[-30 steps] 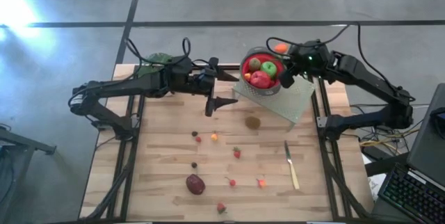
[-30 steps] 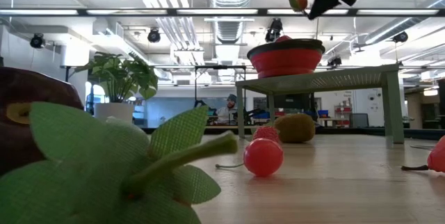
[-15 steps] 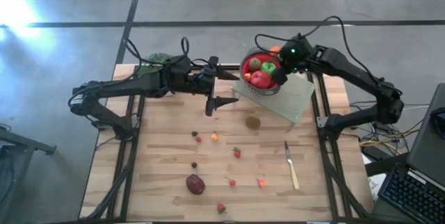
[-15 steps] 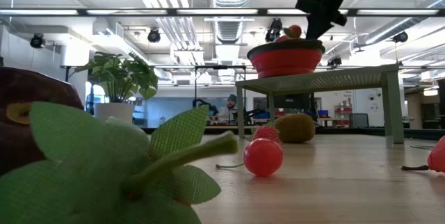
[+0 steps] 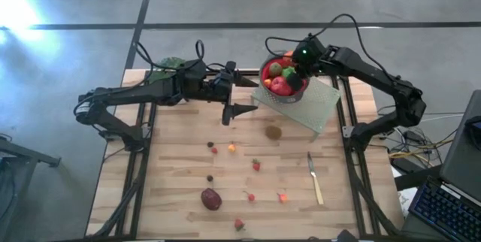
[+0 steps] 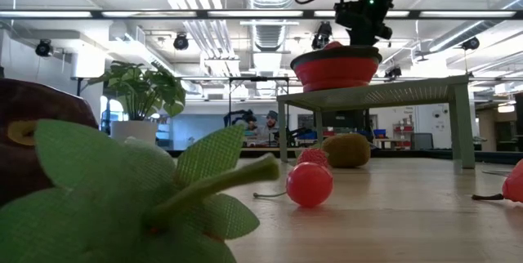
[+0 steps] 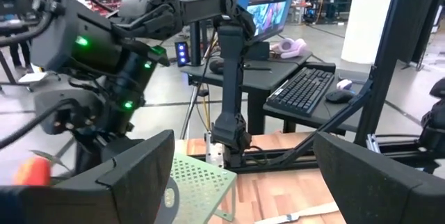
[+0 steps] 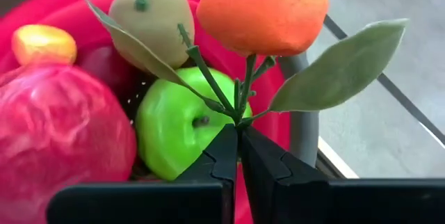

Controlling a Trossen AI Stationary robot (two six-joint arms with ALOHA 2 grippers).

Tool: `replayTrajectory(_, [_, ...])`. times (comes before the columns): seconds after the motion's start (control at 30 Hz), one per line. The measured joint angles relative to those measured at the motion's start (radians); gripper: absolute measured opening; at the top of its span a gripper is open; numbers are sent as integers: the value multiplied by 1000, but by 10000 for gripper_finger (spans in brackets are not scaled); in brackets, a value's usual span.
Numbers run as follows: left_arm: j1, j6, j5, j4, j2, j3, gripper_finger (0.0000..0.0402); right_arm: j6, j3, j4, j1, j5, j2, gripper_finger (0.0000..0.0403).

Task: Pick & Place Fruit
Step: Put the orange tangerine into the red strainer bowl, then put the dark purple blackberry into the red strainer bowl

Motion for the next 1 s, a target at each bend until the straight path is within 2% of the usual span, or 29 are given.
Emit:
replayTrajectory(0.13, [0, -23, 0, 0, 0, 0, 348, -13, 21, -12, 0, -16, 30, 32])
replayTrajectory(0.37, [0, -24, 0, 0, 0, 0, 348, -13, 46, -61, 0, -25, 58, 95])
replayTrajectory(0.6, [0, -21, 0, -8, 0, 0, 348, 18, 99, -61, 8, -25, -2, 147])
replayTrajectory(0.8, [0, 75, 0, -85, -5, 0, 348, 32, 97, -62, 77, -25, -85, 165])
replayTrajectory(1.0, [-3, 137, -2, -149, -17, 0, 348, 75, 81, -63, 202, -24, -142, 166])
